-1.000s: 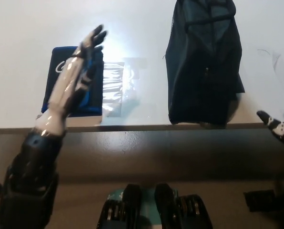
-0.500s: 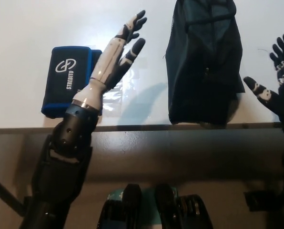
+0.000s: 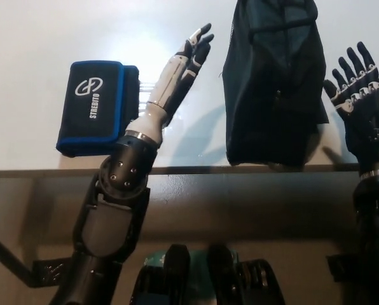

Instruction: Use both hands to pick up the lunch bag on the right hand side and smoothly move it near the note book on the left hand side

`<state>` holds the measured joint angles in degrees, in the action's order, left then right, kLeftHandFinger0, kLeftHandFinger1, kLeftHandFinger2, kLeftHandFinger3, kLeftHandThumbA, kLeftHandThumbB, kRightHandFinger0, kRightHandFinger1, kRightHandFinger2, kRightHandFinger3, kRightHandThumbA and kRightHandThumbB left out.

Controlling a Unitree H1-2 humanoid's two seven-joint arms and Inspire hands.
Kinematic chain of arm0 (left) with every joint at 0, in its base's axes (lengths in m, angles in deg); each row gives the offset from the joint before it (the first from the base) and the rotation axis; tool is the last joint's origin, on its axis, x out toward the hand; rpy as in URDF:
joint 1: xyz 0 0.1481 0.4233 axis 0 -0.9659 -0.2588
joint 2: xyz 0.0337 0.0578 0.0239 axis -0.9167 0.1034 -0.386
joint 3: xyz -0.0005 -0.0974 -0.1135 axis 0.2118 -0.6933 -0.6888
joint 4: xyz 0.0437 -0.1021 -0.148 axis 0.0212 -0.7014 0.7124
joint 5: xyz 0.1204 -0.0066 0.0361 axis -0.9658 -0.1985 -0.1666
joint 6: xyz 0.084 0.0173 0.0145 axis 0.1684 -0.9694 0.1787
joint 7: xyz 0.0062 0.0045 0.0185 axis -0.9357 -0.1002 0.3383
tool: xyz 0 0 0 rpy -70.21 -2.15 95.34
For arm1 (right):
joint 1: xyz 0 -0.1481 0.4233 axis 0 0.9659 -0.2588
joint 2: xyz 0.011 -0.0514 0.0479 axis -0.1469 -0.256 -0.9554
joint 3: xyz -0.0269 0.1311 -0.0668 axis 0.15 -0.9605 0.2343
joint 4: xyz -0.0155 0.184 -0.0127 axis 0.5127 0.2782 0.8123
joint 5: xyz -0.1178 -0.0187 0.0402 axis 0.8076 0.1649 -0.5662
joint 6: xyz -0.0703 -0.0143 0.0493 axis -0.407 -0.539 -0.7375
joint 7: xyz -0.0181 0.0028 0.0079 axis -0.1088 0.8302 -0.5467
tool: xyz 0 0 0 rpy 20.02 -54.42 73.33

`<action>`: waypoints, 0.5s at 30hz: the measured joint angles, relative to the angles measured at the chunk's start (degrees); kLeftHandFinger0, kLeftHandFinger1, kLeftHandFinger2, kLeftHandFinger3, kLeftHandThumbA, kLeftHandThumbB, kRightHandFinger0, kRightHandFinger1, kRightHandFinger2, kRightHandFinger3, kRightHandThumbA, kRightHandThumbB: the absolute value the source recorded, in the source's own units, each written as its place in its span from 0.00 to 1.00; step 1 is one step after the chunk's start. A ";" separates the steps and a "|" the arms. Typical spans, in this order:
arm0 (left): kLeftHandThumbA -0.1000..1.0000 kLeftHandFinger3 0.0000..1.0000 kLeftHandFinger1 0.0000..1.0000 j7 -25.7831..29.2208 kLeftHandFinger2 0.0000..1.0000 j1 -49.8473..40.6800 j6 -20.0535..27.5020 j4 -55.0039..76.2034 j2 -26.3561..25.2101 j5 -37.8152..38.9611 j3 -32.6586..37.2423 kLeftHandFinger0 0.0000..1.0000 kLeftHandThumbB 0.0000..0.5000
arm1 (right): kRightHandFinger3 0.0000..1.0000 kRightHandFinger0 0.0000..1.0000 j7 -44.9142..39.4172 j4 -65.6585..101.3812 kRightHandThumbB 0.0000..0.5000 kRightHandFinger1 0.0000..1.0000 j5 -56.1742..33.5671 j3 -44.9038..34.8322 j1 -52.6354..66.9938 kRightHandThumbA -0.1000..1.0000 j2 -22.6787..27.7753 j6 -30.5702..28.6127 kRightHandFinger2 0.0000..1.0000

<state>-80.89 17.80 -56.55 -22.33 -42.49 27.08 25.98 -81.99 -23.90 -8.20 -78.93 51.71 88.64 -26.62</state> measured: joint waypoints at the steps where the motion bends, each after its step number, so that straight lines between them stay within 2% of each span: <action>1: 1.00 1.00 1.00 0.00 1.00 0.14 0.00 -0.67 0.26 0.18 -0.16 1.00 0.63 | 1.00 1.00 -0.17 -0.09 0.53 1.00 -0.68 -0.19 -0.02 1.00 -0.12 0.25 1.00; 4: 1.00 1.00 1.00 0.02 1.00 1.11 -0.02 -3.46 1.58 1.09 -1.06 1.00 0.65 | 1.00 1.00 -0.59 -0.15 0.52 1.00 -3.25 -1.10 -0.31 1.00 -0.45 1.60 1.00; 6: 1.00 1.00 1.00 0.06 1.00 2.03 -0.03 -5.00 2.30 1.70 -1.67 1.00 0.59 | 1.00 1.00 -0.98 -0.14 0.52 1.00 -4.88 -1.65 -0.76 1.00 -0.60 2.47 1.00; 15: 1.00 1.00 1.00 0.25 1.00 6.19 0.22 -12.32 4.59 3.89 -2.85 1.00 0.65 | 1.00 1.00 -2.52 0.06 0.51 1.00 -9.21 -2.35 -1.88 1.00 -1.05 4.82 1.00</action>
<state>-80.64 23.99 -56.33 -34.65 -37.91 30.97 23.13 -84.51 -23.84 -17.41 -81.28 49.83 87.59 -21.80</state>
